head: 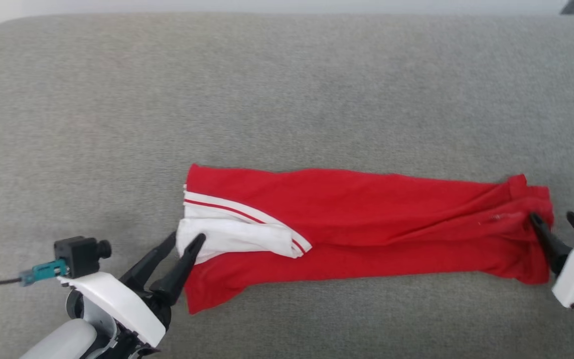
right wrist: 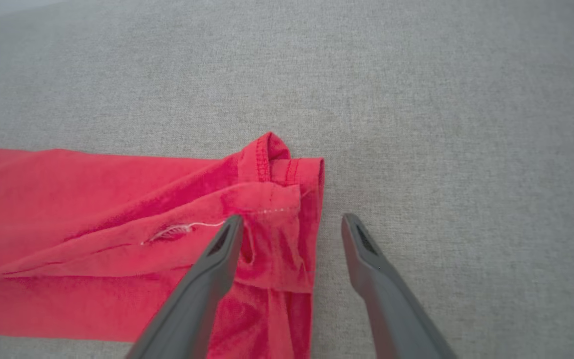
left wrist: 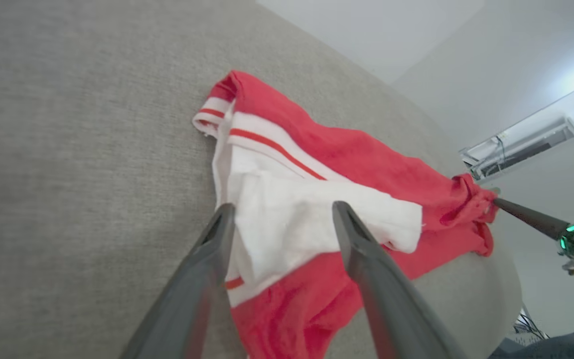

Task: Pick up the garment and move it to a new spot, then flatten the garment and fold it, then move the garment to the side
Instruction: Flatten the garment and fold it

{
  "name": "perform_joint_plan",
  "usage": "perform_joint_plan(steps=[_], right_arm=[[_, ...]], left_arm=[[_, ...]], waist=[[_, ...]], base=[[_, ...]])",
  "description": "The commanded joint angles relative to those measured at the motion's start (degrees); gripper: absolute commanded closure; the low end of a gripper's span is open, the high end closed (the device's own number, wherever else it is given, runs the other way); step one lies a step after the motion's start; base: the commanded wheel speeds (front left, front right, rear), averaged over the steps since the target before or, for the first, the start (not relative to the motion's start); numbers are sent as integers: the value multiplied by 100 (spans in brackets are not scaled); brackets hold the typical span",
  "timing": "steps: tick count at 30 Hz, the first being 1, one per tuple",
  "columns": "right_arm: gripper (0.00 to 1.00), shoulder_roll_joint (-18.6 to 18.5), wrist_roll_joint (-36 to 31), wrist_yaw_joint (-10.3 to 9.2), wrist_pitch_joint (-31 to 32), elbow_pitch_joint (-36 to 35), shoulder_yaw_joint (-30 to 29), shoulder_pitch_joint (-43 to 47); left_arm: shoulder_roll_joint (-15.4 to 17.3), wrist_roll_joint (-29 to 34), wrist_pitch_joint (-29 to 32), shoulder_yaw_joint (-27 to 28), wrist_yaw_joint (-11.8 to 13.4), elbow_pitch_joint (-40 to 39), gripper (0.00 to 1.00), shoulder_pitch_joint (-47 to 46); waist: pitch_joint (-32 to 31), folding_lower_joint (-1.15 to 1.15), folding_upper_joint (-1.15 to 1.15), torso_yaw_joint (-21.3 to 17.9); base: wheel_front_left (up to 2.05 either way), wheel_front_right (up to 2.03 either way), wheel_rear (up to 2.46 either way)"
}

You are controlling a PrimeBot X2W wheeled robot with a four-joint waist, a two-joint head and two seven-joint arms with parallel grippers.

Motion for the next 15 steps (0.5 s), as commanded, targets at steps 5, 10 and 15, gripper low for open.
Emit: perform_joint_plan(steps=[5, 10, 15], right_arm=[[0, 114, 109, -2, 130, 353, -353, 144], [0, 117, 211, -1, 166, 877, -283, -13], [0, 97, 367, -1, 173, 1299, -313, -146]], left_arm=[[-527, 483, -25, 934, 6, 29, 0, 644], [-1088, 1402, -25, 1922, 5, 173, 0, 1125], [-1442, 2319, -26, 2651, 5, 161, 0, 1446]], waist=[[-243, 0, 0, 305], [-333, 0, 0, 512], [-347, 0, 0, 635]], base=[[0, 0, 0], [0, 0, 0], [0, 0, 0]])
